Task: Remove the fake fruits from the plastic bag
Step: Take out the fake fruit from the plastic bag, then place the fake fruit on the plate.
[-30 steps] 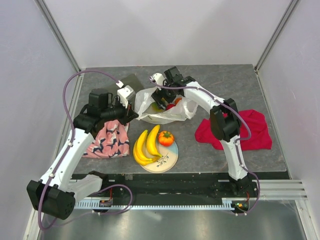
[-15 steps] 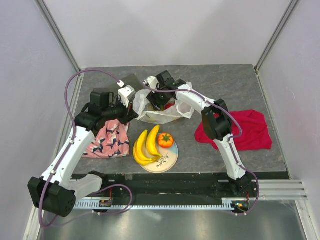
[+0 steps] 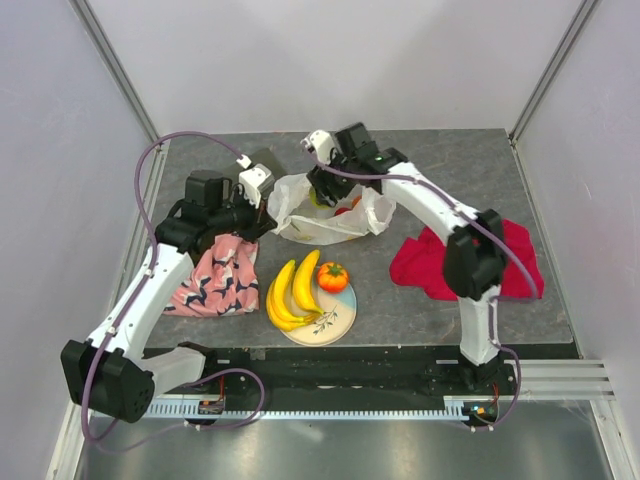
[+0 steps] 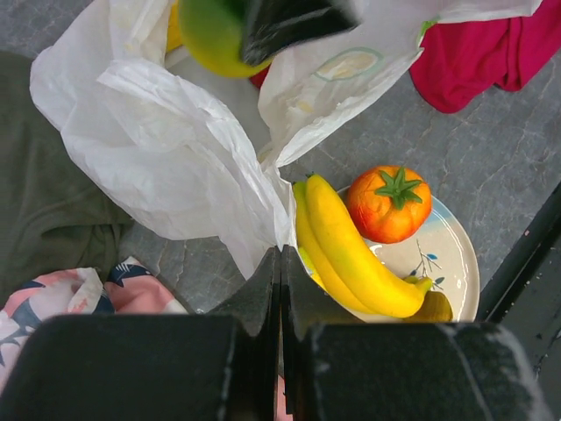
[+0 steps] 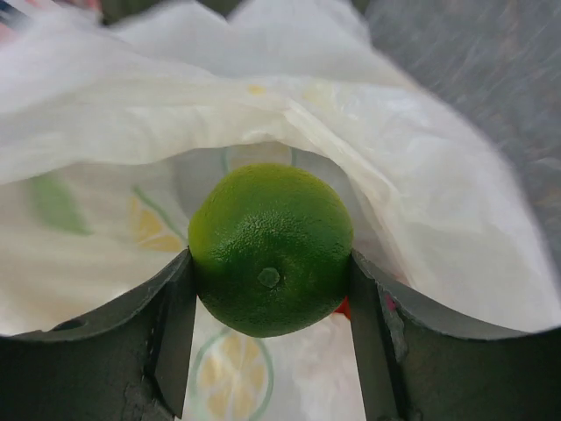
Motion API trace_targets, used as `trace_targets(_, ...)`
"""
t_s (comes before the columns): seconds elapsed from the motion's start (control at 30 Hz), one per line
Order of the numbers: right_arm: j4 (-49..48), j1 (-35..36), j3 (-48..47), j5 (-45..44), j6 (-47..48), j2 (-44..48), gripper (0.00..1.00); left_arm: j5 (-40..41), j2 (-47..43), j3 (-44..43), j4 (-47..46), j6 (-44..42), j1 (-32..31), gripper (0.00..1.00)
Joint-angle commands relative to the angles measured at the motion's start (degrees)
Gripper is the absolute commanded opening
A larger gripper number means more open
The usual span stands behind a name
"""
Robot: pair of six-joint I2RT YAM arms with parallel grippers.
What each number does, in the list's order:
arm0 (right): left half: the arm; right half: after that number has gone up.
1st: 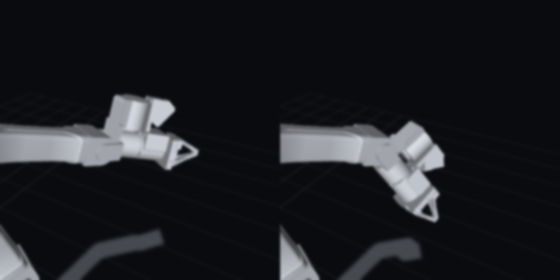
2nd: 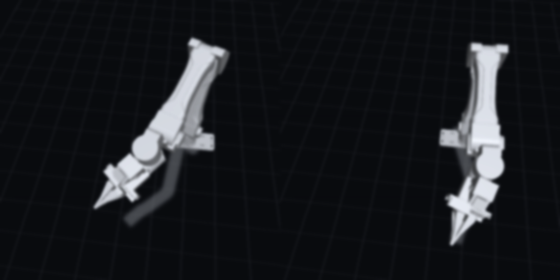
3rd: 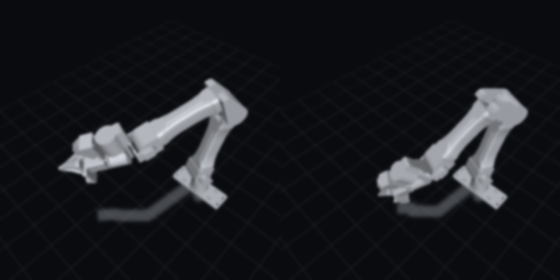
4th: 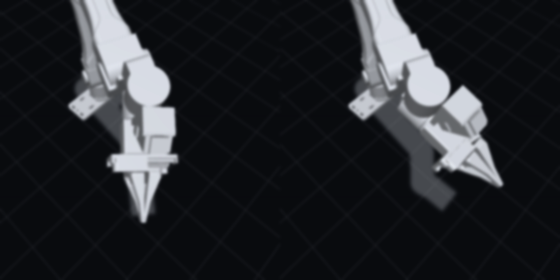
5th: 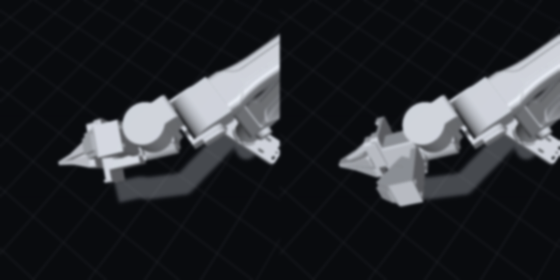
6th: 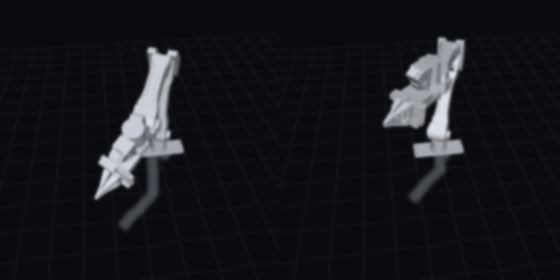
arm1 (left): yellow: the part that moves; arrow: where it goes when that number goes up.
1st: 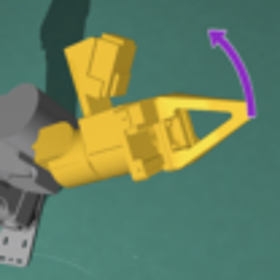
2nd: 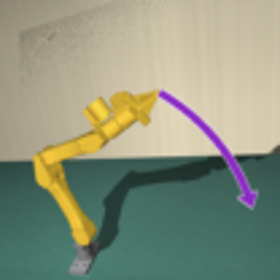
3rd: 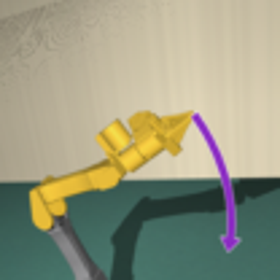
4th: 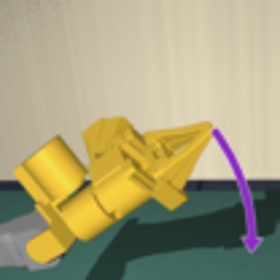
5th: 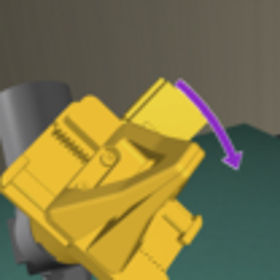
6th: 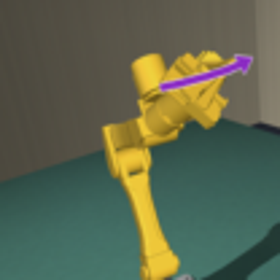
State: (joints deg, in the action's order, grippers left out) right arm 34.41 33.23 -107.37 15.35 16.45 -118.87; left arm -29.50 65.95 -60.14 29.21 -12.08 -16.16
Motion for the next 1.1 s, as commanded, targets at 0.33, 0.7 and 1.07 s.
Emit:
trace_targets(0.33, 8.73, 3.23, 23.59, 20.15, 20.06, 34.75, 0.44, 5.06, 2.07, -5.69, -4.25, -2.6, -0.1, 0.01)
trace_targets(0.7, 6.99, 22.22, 42.15, 11.9, 30.75, 40.03, 0.45, 4.89, 0.23, -9.03, -3.64, -0.76, -0.01, 0.02)
trace_targets(1.07, 3.13, 32.15, 47.17, 9.7, 33.74, 37.14, 0.45, 5.68, -5.22, -4.81, -3.2, -2.08, 1.05, 0.02)
